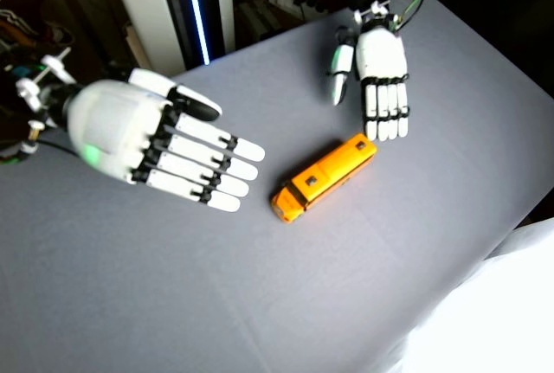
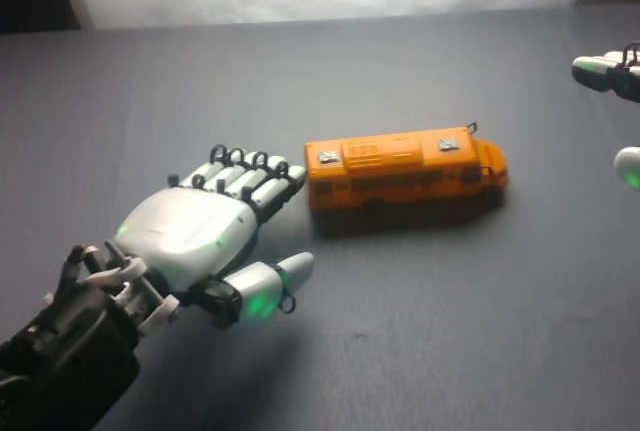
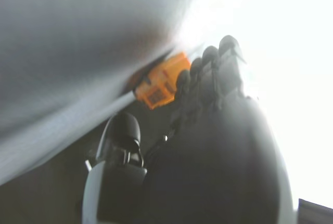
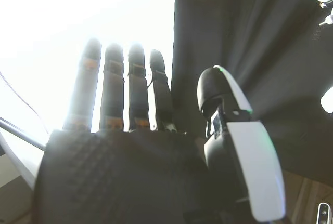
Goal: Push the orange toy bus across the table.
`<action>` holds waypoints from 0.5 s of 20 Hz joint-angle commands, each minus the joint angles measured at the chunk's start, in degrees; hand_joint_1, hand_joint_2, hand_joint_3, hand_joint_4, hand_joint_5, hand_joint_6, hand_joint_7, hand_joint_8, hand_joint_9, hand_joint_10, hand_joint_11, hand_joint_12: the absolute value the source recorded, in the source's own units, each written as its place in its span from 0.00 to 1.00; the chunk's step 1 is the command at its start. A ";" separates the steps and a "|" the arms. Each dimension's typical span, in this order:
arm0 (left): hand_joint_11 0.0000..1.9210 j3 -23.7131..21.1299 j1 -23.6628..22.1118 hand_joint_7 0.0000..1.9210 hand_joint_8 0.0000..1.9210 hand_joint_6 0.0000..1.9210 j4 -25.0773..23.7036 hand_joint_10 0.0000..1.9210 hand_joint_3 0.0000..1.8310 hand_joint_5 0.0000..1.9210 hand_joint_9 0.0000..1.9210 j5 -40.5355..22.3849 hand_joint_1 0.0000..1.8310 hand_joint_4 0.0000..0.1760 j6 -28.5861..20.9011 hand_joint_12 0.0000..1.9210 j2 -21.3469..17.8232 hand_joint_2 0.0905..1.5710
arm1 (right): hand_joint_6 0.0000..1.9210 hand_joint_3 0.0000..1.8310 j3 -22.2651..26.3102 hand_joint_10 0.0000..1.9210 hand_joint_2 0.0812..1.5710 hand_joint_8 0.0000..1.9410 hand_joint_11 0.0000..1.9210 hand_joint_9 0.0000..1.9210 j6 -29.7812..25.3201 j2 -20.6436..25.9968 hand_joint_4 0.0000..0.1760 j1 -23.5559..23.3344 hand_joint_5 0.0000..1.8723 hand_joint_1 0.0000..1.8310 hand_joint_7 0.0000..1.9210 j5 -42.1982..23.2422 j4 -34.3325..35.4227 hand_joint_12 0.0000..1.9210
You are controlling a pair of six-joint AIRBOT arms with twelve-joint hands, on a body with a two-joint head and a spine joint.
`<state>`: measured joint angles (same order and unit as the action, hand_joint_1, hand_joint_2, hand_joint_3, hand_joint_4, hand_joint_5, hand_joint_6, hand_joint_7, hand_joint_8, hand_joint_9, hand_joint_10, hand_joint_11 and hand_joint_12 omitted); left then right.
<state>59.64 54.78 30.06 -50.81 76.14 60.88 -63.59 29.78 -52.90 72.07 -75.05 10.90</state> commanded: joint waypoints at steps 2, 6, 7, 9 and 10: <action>0.02 0.39 -1.79 0.02 0.00 0.00 -3.96 0.00 0.00 0.03 0.01 -4.66 0.01 0.00 0.08 0.00 0.88 0.91 | 0.00 0.00 -0.29 0.00 0.92 0.00 0.14 0.14 -0.63 0.01 0.00 -0.45 0.16 0.18 0.16 -7.18 0.70 0.02; 0.02 1.28 -3.53 0.01 0.00 0.00 -5.20 0.00 0.00 0.02 0.01 -3.50 0.00 0.00 0.08 0.00 2.11 0.91 | 0.00 0.00 -0.26 0.00 0.92 0.00 0.14 0.15 -0.63 0.00 0.00 -0.42 0.16 0.17 0.16 -7.18 0.70 0.02; 0.02 1.39 -3.69 0.01 0.00 0.00 -5.21 0.00 0.00 0.02 0.02 -3.48 0.01 0.00 0.08 0.01 2.31 0.91 | 0.00 0.00 -0.25 0.00 0.92 0.00 0.15 0.15 -0.63 0.00 0.00 -0.37 0.16 0.16 0.16 -7.18 0.70 0.02; 0.02 1.70 -4.20 0.02 0.00 0.00 -5.42 0.00 0.00 0.02 0.02 -3.21 0.00 0.00 0.08 0.01 2.85 0.91 | 0.00 0.00 -0.25 0.00 0.92 0.00 0.15 0.15 -0.66 0.00 0.00 -0.30 0.16 0.16 0.16 -7.18 0.71 0.02; 0.03 1.92 -4.61 0.02 0.00 0.00 -5.73 0.00 0.00 0.02 0.02 -2.81 0.02 0.00 0.08 0.01 3.19 0.91 | 0.00 0.00 -0.25 0.00 0.92 0.00 0.16 0.15 -0.68 0.00 0.00 -0.28 0.16 0.17 0.16 -7.18 0.72 0.02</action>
<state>61.87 50.83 26.81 -47.68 76.23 63.83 -63.59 29.67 -52.99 72.10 -75.09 10.72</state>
